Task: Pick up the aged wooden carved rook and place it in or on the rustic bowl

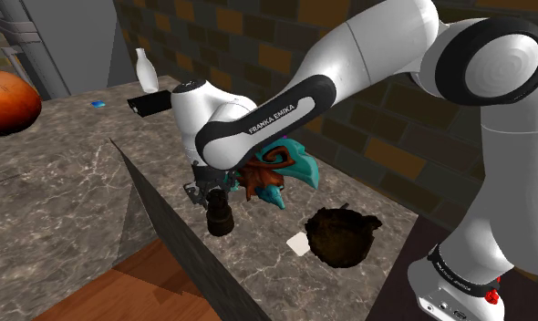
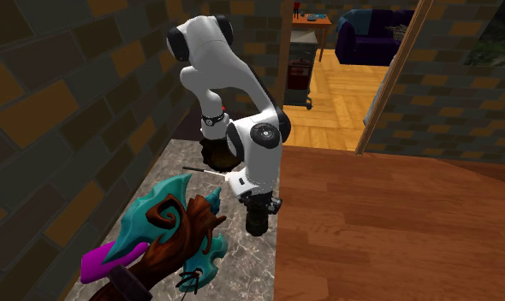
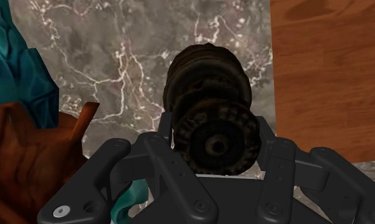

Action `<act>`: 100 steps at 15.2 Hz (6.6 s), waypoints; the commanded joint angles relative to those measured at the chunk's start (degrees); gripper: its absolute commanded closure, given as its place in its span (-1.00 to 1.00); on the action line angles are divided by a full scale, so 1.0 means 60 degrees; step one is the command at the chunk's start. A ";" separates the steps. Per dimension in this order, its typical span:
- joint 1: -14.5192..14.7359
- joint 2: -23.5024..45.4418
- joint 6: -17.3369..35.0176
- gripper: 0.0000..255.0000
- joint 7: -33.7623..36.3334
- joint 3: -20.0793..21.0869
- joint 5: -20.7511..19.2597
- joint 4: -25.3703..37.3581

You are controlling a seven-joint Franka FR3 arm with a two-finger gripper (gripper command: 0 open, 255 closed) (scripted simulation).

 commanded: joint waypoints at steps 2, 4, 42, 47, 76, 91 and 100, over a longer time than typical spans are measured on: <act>-0.0001 0.0002 -0.0006 1.00 0.0000 -0.0001 0.0000 -0.0009; 0.0001 0.0005 -0.0001 1.00 0.0003 -0.0001 -0.0001 -0.0012; -0.0495 -0.2743 -0.2979 1.00 -0.0661 0.0407 0.1051 0.0389; -0.0935 -0.4871 -0.2483 1.00 -0.1255 0.0379 0.1832 -0.2069; -0.0567 -1.3697 -0.3451 1.00 -0.3717 -0.1336 0.3335 -0.9794; -0.0452 -1.3222 -0.1473 1.00 -0.3705 -0.1040 0.3617 -1.1304; -0.0453 -1.3221 -0.1472 -1.00 -0.3707 -0.1040 0.3617 -1.1304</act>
